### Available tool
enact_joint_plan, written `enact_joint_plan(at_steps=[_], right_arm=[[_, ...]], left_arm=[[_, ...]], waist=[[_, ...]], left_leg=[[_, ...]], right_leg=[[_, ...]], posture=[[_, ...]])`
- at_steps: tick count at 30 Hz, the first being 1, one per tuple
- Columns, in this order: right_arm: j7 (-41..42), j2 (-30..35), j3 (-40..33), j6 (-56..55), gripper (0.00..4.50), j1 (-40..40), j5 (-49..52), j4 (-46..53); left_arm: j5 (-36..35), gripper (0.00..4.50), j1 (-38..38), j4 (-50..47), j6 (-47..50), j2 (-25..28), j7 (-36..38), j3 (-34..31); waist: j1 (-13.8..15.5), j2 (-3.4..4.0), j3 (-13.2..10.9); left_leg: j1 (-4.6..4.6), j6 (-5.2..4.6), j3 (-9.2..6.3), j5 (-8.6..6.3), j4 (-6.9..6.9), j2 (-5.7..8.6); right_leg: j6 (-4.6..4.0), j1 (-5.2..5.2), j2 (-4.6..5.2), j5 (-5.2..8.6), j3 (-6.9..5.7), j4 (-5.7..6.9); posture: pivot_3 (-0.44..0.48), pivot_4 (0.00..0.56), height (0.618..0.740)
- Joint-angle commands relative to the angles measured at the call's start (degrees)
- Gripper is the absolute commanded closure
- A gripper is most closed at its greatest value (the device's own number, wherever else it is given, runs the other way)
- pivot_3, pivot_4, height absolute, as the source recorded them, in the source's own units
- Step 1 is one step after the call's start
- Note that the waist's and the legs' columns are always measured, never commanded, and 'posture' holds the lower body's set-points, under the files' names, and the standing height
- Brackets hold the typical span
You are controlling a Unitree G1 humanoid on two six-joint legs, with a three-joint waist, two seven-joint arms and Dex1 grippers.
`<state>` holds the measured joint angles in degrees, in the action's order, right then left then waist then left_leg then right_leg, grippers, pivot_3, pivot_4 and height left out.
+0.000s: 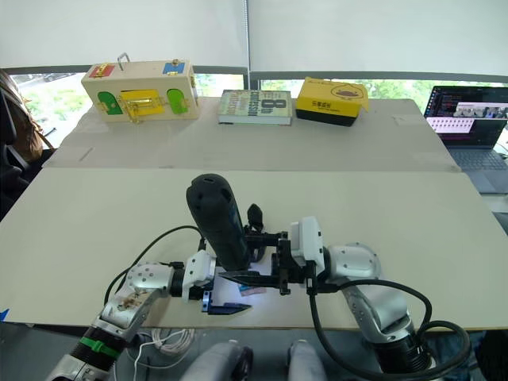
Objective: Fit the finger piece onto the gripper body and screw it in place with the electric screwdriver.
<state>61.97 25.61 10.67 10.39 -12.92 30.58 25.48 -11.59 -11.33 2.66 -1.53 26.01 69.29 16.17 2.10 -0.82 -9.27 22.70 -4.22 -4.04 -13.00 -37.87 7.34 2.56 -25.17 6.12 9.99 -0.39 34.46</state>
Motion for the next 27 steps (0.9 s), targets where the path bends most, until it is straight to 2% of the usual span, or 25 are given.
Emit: enact_joint_plan(at_steps=[1,27], right_arm=[[0.5,-0.7,-0.5,-2.5,2.60,-0.8,0.7,0.8],[1.4,-1.1,0.1,-3.4,2.60,-0.3,-0.9,-1.7]], left_arm=[[0.8,0.01,1.1,2.5,-1.2,-0.1,0.0,1.4],[0.8,0.01,2.2,2.6,-1.3,0.4,-0.9,1.6]], waist=[[0.0,0.00,0.0],[0.0,0.10,0.1]], left_leg=[[-0.02,0.00,0.00,0.00,0.00,0.00],[-0.19,0.00,0.00,0.00,0.00,-0.01]], right_leg=[[0.00,0.01,0.00,0.00,0.00,0.00],[0.00,0.12,-0.01,0.00,0.03,0.05]], posture=[[0.000,0.150,0.740],[0.000,0.150,0.740]])
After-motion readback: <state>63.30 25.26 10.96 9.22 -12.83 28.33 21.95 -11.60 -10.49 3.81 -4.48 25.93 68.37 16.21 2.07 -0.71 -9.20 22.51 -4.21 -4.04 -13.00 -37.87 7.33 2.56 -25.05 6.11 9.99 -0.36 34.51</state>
